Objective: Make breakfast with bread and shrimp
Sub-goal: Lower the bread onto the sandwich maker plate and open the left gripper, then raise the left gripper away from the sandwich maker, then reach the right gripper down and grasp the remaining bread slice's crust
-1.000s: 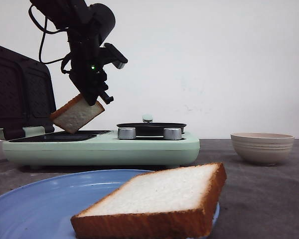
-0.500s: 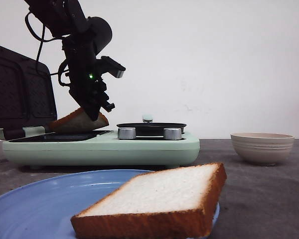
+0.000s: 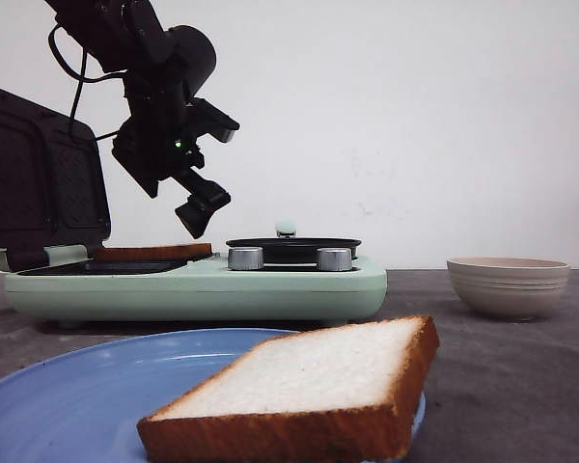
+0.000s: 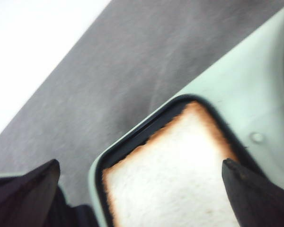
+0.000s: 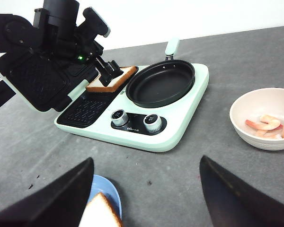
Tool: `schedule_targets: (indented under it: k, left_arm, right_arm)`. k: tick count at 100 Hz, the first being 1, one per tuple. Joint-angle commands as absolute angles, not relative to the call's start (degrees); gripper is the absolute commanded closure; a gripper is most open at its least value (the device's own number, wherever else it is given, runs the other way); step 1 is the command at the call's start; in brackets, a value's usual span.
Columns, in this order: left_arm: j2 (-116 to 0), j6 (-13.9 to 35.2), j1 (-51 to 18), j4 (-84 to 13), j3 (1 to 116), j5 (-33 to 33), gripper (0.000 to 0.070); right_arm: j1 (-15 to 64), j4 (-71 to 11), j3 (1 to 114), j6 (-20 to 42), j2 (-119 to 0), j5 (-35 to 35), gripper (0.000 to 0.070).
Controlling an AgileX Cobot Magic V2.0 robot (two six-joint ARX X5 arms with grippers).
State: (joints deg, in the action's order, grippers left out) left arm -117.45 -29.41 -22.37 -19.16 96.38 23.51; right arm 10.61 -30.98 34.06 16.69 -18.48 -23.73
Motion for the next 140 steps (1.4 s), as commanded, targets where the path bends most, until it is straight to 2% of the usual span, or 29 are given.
schedule_targets:
  k: [1,10,14,17,26,29,45,70,78,100,118,132,140]
  left_arm:
    - [-115.87,-28.23,-23.05,-18.35,97.89,25.76,0.0009]
    - [-113.12,-23.81,-23.11,-18.87,97.89,27.92,0.0032]
    - [-111.44,-21.45,-23.11,-19.73,97.89,27.73,0.0085]
    - [-109.97,-19.9,-23.11,-20.58,97.89,26.87,0.0185]
    - [-104.97,-16.97,-23.11,-24.12,97.89,21.12,0.0603]
    - [-103.26,-15.88,-23.11,-24.93,97.89,18.87,0.07]
    - [-93.89,-9.39,-23.18,-28.88,97.89,13.15,0.0695]
    - [-79.68,-7.55,-24.62,-38.98,95.96,5.72,0.0695]
    - [-73.36,-6.98,-25.23,-39.64,91.64,3.97,0.0695]
    - [-52.73,-0.01,-26.09,-39.97,74.37,-3.51,0.0695]
    - [-36.93,4.14,-26.33,-43.68,65.73,-4.54,0.0696]
    - [-28.73,4.14,-26.33,-47.22,65.06,-4.32,0.0696]
    - [-25.58,4.14,-26.33,-47.27,65.06,-4.29,0.0696]
  right_arm:
    - [10.87,-30.5,34.87,16.03,-18.63,-23.51,0.0261]
    - [10.87,-30.44,34.87,16.01,-18.65,-23.49,0.0261]
    - [10.87,-30.41,34.87,15.94,-18.65,-23.46,0.0261]
    - [10.87,-30.39,34.87,15.77,-18.65,-23.27,0.0261]
    - [10.87,-30.33,34.87,15.53,-18.65,-22.04,0.0261]
    - [10.87,-30.33,34.87,15.38,-18.72,-21.89,0.0261]
    - [10.87,-30.5,34.87,14.33,-20.64,-21.28,0.0261]
    - [10.87,-30.09,34.87,14.33,-23.68,-21.1,0.0261]
    - [10.87,-30.11,34.87,14.33,-24.03,-21.1,0.0261]
    - [10.87,-30.98,34.87,15.0,-25.65,-21.47,0.0261]
    - [11.14,-33.19,34.87,18.24,-31.94,-27.33,0.026]
    - [12.82,-33.26,34.87,21.06,-41.56,-36.1,0.0259]
    - [14.48,-33.12,34.87,21.06,-47.81,-38.44,0.0257]
